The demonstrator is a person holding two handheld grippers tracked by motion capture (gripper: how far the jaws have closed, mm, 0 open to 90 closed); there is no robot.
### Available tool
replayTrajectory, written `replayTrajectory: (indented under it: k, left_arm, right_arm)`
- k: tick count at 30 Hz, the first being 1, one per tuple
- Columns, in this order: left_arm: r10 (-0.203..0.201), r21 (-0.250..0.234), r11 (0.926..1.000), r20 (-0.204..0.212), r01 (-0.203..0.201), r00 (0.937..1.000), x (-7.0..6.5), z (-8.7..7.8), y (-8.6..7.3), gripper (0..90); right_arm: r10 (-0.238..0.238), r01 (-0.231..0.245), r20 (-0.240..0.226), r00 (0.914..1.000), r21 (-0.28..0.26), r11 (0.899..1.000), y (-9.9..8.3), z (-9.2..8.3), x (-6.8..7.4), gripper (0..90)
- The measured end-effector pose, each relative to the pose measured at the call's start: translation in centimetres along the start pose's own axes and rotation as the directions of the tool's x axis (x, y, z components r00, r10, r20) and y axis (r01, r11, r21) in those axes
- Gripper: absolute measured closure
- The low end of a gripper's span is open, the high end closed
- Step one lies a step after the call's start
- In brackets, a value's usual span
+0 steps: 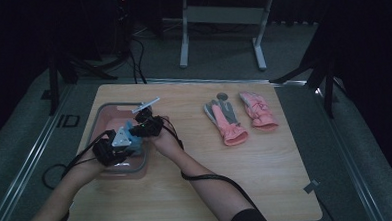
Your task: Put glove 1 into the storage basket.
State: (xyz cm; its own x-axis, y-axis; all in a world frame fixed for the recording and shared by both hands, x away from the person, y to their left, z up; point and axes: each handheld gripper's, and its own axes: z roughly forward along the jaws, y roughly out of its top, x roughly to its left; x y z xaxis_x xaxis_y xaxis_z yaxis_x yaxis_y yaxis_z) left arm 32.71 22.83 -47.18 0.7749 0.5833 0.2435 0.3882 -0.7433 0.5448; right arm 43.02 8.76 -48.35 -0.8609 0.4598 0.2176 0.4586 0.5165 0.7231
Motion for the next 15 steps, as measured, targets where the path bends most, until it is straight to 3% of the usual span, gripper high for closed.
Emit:
replayTrajectory:
  k: [6, 8, 11, 15]
  left_arm:
    - [0.025, 0.039, 0.9989, 0.009, -0.025, 0.9997, -0.1, 0.9, 0.1, 76.0]
    - [-0.006, 0.056, 0.9984, 0.009, 0.006, 0.9999, 0.1, 1.1, 0.1, 75.7]
    - [-0.022, 0.055, 0.9982, 0.021, 0.021, 0.9995, 0.5, 1.4, -0.1, 75.2]
    - [0.015, 0.08, 0.9966, 0.018, -0.016, 0.9997, 0.6, 2.2, 0.0, 75.0]
  right_arm:
    - [0.007, -0.007, -0.003, 1.0, 0.036, 0.999, 0.1, 0.7, -0.4, 82.9]
    - [0.009, -0.008, -0.003, 1.0, 0.034, 0.999, 0.1, 0.9, -0.3, 82.7]
    - [0.006, -0.007, 0.006, 1.0, 0.047, 0.999, 0.4, 1.1, -0.3, 82.0]
    - [0.016, -0.016, 0.001, 0.9999, 0.057, 0.998, 0.5, 1.2, -0.5, 74.5]
